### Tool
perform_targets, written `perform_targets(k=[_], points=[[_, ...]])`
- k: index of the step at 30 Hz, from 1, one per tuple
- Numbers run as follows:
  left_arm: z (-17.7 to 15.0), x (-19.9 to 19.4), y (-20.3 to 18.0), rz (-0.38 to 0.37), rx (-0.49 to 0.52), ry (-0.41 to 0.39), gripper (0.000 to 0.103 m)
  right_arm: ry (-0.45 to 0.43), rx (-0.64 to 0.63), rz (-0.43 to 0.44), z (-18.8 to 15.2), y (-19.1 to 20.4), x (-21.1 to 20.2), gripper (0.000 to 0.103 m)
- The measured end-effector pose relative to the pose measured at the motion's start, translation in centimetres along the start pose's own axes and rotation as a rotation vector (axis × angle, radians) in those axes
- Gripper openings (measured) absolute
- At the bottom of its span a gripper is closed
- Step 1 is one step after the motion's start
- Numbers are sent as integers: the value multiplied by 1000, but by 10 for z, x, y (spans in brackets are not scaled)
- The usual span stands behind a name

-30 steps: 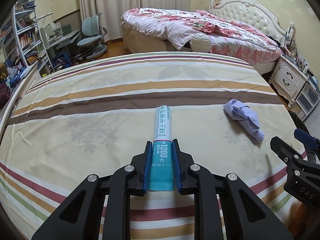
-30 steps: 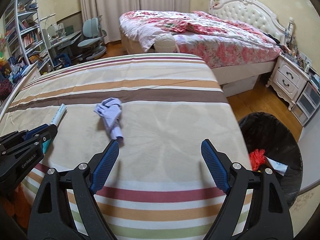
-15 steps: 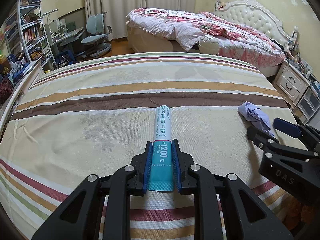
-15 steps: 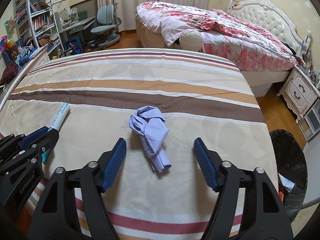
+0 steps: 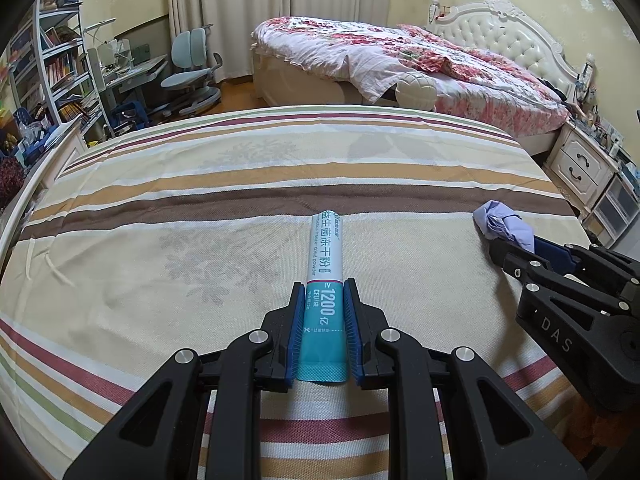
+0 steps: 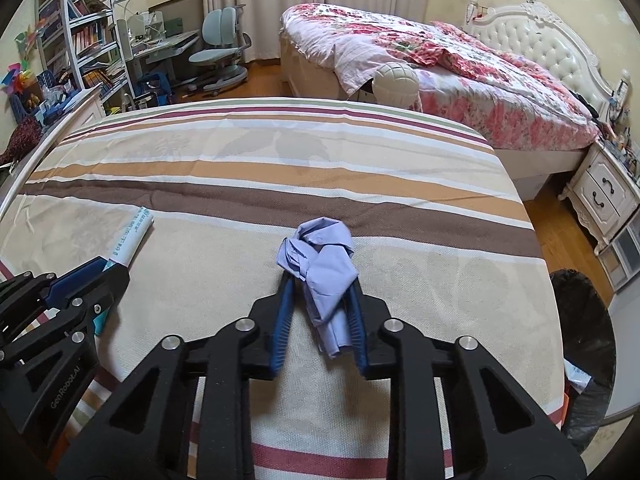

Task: Collect trash
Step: 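Grasp the lavender cloth with the right tool while the left tool holds the tube, then carry the tube and lavender cloth over the bin with both tools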

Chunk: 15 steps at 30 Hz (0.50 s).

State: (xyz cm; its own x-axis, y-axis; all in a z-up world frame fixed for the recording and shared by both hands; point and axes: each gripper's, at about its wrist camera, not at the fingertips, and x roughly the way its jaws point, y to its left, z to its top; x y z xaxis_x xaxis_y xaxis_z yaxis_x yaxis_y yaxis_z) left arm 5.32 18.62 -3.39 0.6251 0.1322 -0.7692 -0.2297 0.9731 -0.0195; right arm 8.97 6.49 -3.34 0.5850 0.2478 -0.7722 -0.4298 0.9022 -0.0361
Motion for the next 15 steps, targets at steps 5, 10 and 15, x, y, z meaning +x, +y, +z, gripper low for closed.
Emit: perform_targets(k=[5, 10, 15], points=[[0, -2, -1, -10, -2, -3, 21, -2, 12, 4, -2, 0, -4, 24], [-3, -7, -5, -25, 6, -7, 21, -11, 28, 9, -10, -5, -14, 24], [-9, -13, -15, -45, 14, -12, 21, -23, 45, 3, -21, -12, -26, 24]])
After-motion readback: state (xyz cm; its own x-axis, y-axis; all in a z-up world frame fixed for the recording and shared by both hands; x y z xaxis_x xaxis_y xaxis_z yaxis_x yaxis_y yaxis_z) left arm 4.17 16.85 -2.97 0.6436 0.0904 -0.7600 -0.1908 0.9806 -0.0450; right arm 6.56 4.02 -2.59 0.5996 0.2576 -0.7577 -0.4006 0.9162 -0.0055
